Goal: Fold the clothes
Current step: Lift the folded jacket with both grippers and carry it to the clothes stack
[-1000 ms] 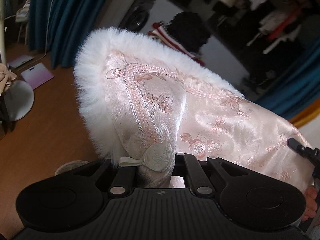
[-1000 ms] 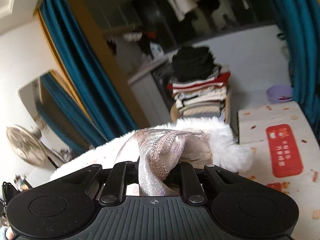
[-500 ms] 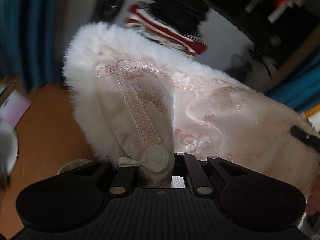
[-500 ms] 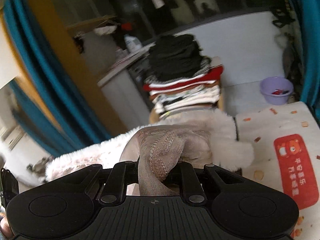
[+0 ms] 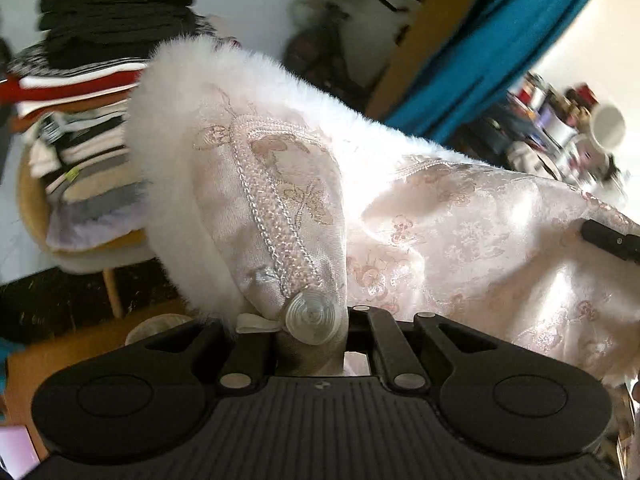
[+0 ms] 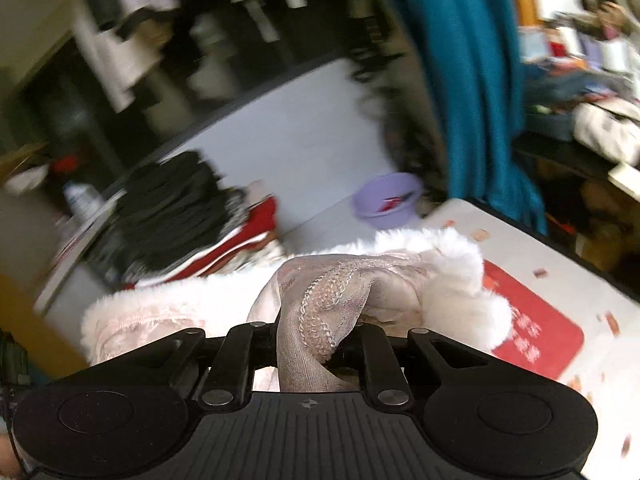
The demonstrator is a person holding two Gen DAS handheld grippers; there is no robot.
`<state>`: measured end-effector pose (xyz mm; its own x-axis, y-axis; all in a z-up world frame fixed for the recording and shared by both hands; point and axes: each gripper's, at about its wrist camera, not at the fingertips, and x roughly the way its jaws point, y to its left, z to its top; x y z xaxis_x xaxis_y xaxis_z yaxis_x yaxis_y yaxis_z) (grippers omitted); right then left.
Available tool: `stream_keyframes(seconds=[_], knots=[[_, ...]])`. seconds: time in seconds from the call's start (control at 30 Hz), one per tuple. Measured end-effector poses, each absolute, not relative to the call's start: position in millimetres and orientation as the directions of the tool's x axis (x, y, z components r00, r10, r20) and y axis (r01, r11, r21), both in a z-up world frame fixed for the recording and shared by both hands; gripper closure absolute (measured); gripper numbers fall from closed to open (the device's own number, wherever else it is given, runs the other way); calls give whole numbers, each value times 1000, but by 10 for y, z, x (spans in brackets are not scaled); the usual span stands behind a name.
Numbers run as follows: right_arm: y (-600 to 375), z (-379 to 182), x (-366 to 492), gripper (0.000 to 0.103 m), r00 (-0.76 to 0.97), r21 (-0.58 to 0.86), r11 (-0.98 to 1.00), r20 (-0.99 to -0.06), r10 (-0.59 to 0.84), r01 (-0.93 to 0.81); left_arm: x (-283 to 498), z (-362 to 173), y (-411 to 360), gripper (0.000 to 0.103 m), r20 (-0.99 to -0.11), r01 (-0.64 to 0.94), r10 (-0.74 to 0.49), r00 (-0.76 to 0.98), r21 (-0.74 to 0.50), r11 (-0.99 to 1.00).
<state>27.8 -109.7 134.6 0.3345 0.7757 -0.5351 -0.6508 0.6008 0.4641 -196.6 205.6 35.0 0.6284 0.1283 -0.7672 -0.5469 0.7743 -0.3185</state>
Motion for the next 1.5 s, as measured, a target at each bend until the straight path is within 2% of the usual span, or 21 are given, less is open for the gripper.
stream_keyframes(seconds=[0.33,0.5,0.63,0.77,0.93,1.13,1.27,1.3,1.4,1.5], knots=[[-267,1262,50,90,487,417,718,-536,689,-557,-1633,303,2961,95,-768,-405,-5,640,-344,847],[182,1278,376,90,500,418,718,-521,692,-557,-1350,361,3546,95,-759,-388,-24,650,-360,848],[567,1363,811,90,486,454,686,-487,726,-569,-1078,629,4092,95,-715,-402,-19,699,-415,816],[1117,1719,1364,90,448,478,606,-410,794,-636,-928,1228,4712,95,-620,-408,44,783,-460,789],[2037,2663,1922,90,375,430,448,-248,893,-784,-1079,2231,5566,95,-462,-409,165,871,-496,766],[3490,3995,2223,90,231,346,232,-46,972,-909,-1560,3581,6688,95,-322,-485,374,870,-420,767],[4554,4545,2328,90,167,321,135,75,983,-938,-2055,4199,7344,95,-246,-567,510,824,-355,744],[4820,4618,2347,90,154,313,116,100,983,-943,-2169,4290,7478,95,-234,-581,532,814,-338,740],[5571,4576,2442,90,114,352,69,111,987,-934,-2356,4219,7899,94,-288,-612,541,790,-327,720],[6226,4290,2613,90,87,429,60,43,995,-902,-2463,3931,8281,94,-364,-599,483,796,-369,710]])
